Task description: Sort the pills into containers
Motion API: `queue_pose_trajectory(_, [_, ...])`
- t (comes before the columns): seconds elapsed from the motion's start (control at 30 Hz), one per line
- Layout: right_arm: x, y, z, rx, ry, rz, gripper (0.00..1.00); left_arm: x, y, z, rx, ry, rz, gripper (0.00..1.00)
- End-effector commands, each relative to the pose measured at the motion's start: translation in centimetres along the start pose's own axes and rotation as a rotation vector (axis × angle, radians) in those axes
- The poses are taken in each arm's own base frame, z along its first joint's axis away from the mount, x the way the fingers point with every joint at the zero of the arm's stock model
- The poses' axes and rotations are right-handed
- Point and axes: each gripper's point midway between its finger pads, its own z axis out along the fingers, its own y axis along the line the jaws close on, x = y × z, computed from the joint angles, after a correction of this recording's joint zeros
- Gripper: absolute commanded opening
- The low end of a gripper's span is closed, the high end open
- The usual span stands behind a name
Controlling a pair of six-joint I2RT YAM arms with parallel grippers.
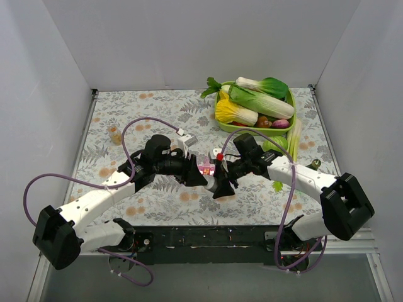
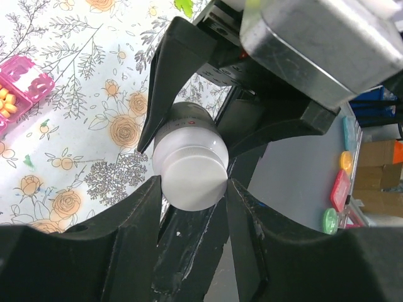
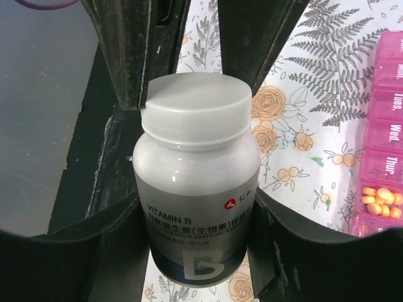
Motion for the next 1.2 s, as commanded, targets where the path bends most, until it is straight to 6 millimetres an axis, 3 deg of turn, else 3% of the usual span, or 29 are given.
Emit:
queue_pose_trajectory(0.0, [-3.8, 0.0, -0.2, -0.046, -0.099, -0.086, 0.01, 1.1, -1.9, -0.3, 0.105, 0.038, 0.101, 0.14])
queue_pose_trajectory(0.07, [-3.8, 0.1, -0.2, -0.049, -0.1, -0.086, 0.01, 0.6, -2.0, -0.4, 0.096, 0.025, 0.101, 0.23])
queue_pose_trajectory(0.1, [-3.7, 0.2, -0.2, -0.047, -0.1, -0.087, 0.01, 0.1, -1.9, -0.4, 0.078, 0.004, 0.101, 0.37])
queue_pose_trajectory(0.17, [-3.7, 0.1, -0.3, -0.043, -0.099, -0.088, 0.01, -0.6, -2.1, -0.6, 0.062, -0.024, 0.081, 0.51])
queue_pose_trajectory(0.2, [-3.8, 0.2, -0.3, -0.044, -0.1, -0.09, 0.01, -1.3, -2.0, -0.8, 0.034, -0.055, 0.081, 0.68])
queue_pose_trajectory(0.3, [-3.9, 0.2, -0.5, -0.034, -0.1, -0.097, 0.01, -2.0, -2.1, -1.3, 0.01, -0.101, 0.059, 0.86])
queue_pose_trajectory(0.33, [-3.8, 0.2, -0.5, -0.033, -0.098, -0.096, 0.01, -2.4, -2.4, -1.7, 0.008, -0.124, 0.059, 0.97])
queue_pose_trajectory(0.6, [-3.8, 0.2, -0.7, -0.019, -0.091, -0.12, 0.01, -3.4, -2.8, -3.3, -0.018, -0.249, -0.044, 0.98])
queue_pose_trajectory(0.7, [-3.7, -0.2, -0.9, 0.009, -0.076, -0.141, 0.01, -3.2, -2.4, -3.8, -0.032, -0.309, -0.186, 0.98])
queue_pose_trajectory(0.87, [-3.6, -0.9, -1.2, 0.059, -0.053, -0.164, 0.01, -2.0, -2.2, -3.2, -0.002, -0.3, -0.452, 0.98])
queue_pose_trajectory(1.17, [-3.7, -1.0, -1.1, 0.055, -0.056, -0.164, 0.01, -2.3, -1.6, -2.1, 0.008, -0.299, -0.535, 0.89])
